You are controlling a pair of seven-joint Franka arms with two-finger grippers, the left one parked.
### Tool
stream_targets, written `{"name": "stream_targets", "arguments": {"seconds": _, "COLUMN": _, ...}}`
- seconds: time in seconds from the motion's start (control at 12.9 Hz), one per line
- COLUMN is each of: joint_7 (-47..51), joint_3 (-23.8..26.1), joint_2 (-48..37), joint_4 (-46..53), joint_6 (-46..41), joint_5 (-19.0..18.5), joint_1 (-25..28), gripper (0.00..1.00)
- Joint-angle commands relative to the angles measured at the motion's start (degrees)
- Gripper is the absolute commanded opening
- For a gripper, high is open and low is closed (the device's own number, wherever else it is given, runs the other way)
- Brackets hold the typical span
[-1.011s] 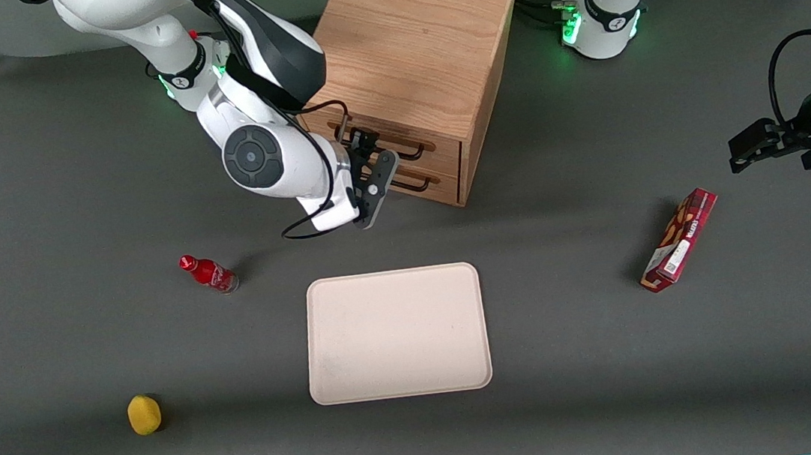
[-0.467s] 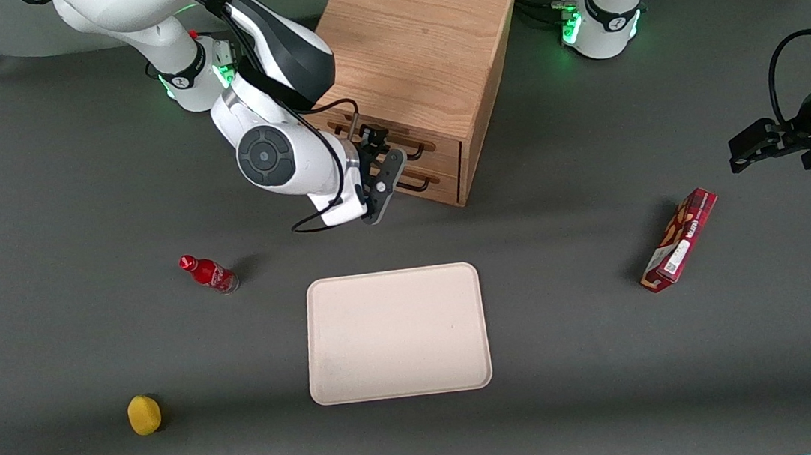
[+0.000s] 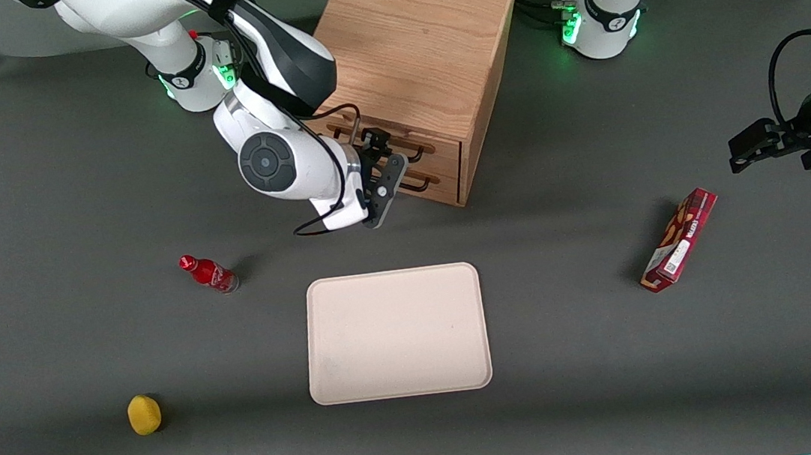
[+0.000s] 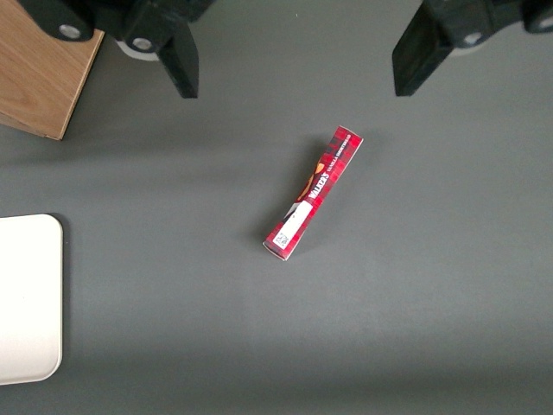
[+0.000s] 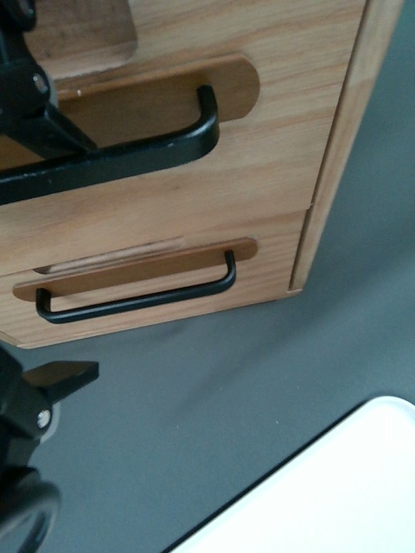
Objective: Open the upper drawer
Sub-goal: 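Pull the handle outward from the cabinet with the right gripper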
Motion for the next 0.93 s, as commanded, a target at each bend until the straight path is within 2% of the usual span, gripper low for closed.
{"name": "stream_targets", "arguments": {"seconds": 0.0, "joint_7": 0.6, "joint_3": -2.0, "joint_2": 4.3, "joint_4": 5.1, "joint_6": 1.6, "joint_5": -1.8, "joint_1": -0.3, "gripper": 1.00}}
{"name": "stream_targets", "arguments": {"seconds": 0.23, "joint_7": 0.5, "joint_3": -3.3, "joint_2": 7.4, "joint_4": 9.1, "joint_6": 1.2, "joint_5": -3.9, "joint_1": -0.4, "gripper": 1.00}}
{"name": "stream_targets", "arguments": {"seconds": 0.54, "joint_7": -1.2, "joint_3": -7.3, "joint_2": 11.1, "joint_4": 17.0, "joint_6": -4.8, "joint_5": -3.6, "joint_1": -0.4, "gripper": 1.00}}
{"name": "stream_targets", "arguments": {"seconds": 0.86, "joint_7": -5.6, "joint_3": -10.8, "joint_2": 12.2, "joint_4": 19.9, "joint_6": -6.8, "joint_5": -3.2, "joint_1": -0.9, "gripper": 1.00}}
